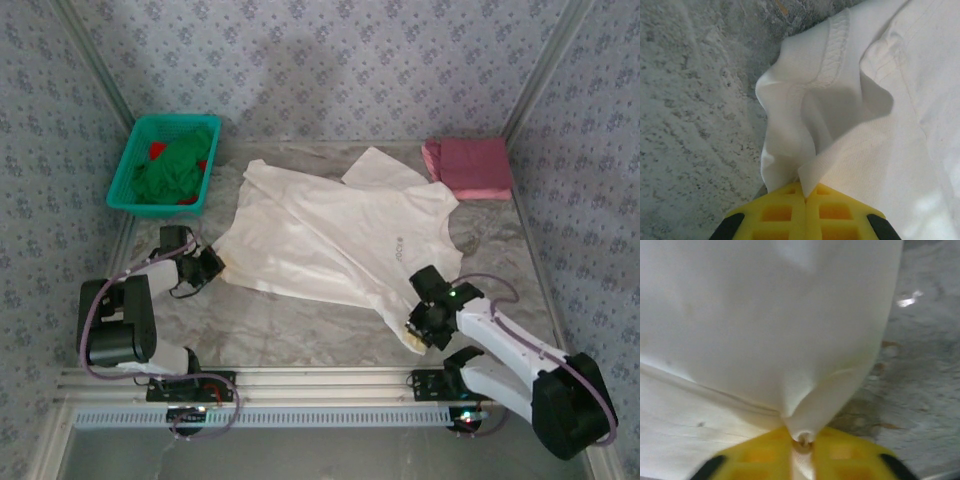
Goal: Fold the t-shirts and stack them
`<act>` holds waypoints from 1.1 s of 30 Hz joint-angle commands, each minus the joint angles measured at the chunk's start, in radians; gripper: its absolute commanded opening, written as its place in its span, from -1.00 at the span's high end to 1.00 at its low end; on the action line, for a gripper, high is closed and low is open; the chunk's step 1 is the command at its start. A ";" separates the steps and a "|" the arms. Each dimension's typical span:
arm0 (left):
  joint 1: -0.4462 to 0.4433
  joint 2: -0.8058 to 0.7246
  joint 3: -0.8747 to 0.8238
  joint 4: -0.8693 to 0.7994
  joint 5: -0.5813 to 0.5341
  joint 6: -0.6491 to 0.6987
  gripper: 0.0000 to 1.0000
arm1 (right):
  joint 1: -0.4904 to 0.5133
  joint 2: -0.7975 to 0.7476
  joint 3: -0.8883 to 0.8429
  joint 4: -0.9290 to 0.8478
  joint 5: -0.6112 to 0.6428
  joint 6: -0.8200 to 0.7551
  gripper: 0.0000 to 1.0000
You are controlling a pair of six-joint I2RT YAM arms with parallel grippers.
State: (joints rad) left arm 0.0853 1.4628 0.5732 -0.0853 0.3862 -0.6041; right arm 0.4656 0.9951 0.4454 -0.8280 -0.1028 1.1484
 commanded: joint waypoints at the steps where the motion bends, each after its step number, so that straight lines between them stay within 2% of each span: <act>1: 0.011 0.021 -0.009 -0.023 -0.010 -0.016 1.00 | 0.006 0.074 0.047 0.056 -0.034 -0.049 0.91; 4: 0.021 0.000 -0.015 -0.032 -0.024 -0.019 1.00 | -0.044 0.125 0.103 0.060 -0.001 -0.106 1.00; 7: 0.041 -0.029 -0.027 -0.034 -0.020 -0.038 1.00 | -0.174 0.167 0.166 0.045 -0.029 -0.209 1.00; 12: 0.057 -0.074 -0.016 -0.091 -0.026 -0.018 1.00 | -0.233 0.101 0.344 -0.212 0.084 -0.309 1.00; 15: 0.069 -0.094 -0.022 -0.098 -0.045 -0.012 1.00 | -0.337 0.034 0.383 -0.268 0.050 -0.365 1.00; 18: 0.074 -0.081 -0.008 -0.102 -0.040 -0.008 1.00 | -0.407 0.041 0.438 -0.321 0.055 -0.437 0.99; 23: 0.073 -0.089 0.027 -0.151 -0.034 0.022 1.00 | -0.419 0.086 0.511 -0.339 0.083 -0.506 1.00; 29: 0.073 -0.171 0.109 -0.312 -0.030 0.119 1.00 | -0.376 0.077 0.618 -0.288 0.111 -0.620 1.00; 33: 0.067 -0.197 0.157 -0.419 0.008 0.157 1.00 | -0.370 0.072 0.623 -0.292 0.109 -0.619 1.00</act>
State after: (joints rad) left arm 0.1490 1.3003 0.6941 -0.3874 0.3779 -0.5041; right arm 0.0937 1.0805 1.0542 -1.0950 -0.0246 0.5697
